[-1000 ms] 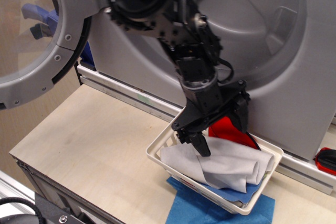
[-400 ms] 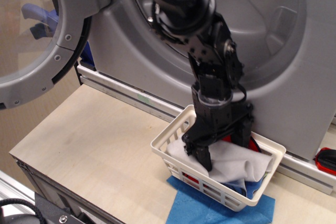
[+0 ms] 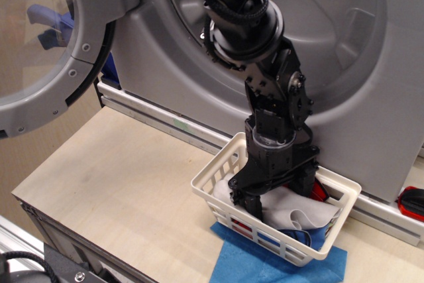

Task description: Put clothes in laundry machine

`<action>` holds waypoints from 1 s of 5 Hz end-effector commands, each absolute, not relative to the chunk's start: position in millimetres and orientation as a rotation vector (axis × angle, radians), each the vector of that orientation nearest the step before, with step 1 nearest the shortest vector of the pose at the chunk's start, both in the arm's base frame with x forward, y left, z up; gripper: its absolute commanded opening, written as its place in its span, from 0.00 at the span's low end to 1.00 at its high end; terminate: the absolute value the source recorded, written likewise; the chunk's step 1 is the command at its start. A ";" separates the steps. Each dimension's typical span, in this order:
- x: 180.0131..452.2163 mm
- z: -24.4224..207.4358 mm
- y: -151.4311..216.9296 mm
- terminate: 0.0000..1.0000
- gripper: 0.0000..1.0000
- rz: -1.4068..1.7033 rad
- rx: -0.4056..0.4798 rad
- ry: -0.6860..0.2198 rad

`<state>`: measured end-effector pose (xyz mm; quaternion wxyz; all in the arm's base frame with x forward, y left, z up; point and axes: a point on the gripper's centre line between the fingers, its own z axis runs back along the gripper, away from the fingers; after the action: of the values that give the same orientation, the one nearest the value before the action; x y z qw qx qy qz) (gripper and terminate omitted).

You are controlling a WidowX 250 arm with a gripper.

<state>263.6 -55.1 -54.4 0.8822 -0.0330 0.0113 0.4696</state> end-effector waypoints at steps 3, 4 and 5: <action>266.5 14.7 -59.2 0.00 0.00 0.657 -0.229 -0.178; 268.0 44.9 -60.3 0.00 0.00 0.618 -0.247 -0.217; 264.4 67.1 -48.9 0.00 0.00 0.564 -0.247 -0.269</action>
<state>255.7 -50.7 56.3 0.9477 -0.1153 -0.1175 0.2735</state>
